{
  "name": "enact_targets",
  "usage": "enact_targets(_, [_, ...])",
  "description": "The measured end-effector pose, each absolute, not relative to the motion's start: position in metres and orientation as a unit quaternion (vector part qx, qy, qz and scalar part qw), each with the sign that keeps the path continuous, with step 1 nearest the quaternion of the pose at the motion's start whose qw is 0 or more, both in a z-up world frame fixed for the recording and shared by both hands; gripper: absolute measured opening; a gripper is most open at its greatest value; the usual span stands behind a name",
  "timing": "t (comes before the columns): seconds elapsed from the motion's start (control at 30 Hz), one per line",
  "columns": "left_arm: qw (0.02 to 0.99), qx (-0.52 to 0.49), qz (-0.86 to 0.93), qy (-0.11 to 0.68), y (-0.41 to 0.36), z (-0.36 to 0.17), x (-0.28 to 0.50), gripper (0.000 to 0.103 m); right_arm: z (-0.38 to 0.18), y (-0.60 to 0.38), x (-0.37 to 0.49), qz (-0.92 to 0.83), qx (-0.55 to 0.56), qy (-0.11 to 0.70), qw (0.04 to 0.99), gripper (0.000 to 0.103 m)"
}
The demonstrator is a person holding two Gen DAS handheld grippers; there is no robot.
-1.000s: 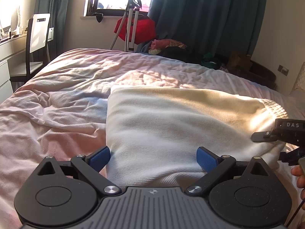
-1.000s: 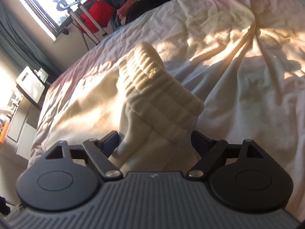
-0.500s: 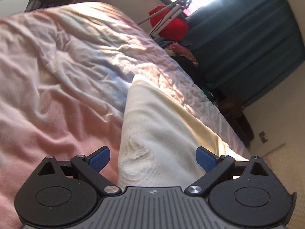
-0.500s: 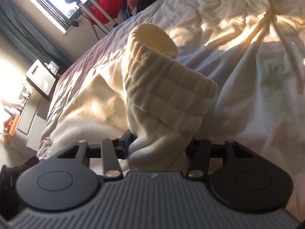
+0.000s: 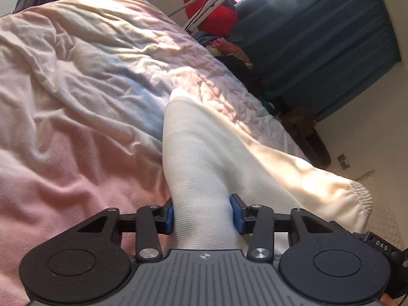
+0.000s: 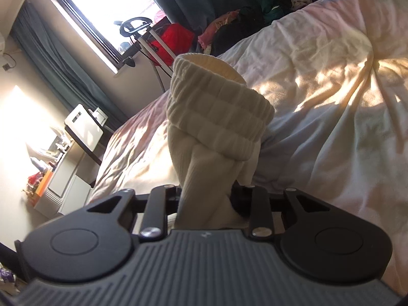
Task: Fold clothes
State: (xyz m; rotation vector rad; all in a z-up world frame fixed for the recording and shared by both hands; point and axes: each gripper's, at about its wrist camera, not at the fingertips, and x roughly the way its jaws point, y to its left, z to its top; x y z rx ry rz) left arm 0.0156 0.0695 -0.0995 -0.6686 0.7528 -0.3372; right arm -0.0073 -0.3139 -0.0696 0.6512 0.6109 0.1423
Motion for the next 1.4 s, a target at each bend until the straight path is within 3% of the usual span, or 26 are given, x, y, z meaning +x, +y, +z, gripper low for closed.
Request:
enact_targets(0.3, [0.866,-0.303,-0.236,0.320,-0.010,-0.022,0.020,0.033,-0.010,-0.380,-0.049,0.075,0.368,0.237,0.896,0.031])
enact_targets(0.67, [0.855,-0.240,-0.275,0.369,-0.245,0.020,0.217,0.033,0.023,-0.544,0.050,-0.047,0.374,0.219,0.900,0.031])
enact_targets(0.93, [0.856,-0.144,-0.308,0.389,-0.365,-0.019,0.319,0.033,-0.023,-0.636,0.139,-0.139,0.399,0.222,0.879,0.031])
enact_targets(1.2, [0.850,-0.116,-0.352,0.374,-0.341,-0.113,0.289,0.036,-0.120,-0.632,0.111,-0.151,0.412,0.251,0.863,0.031])
enact_targets(1.4, [0.869,-0.062,-0.350,0.345,-0.328,-0.144,0.265,0.043,-0.161,-0.603,0.087,-0.165,0.366,0.257,0.879,0.036])
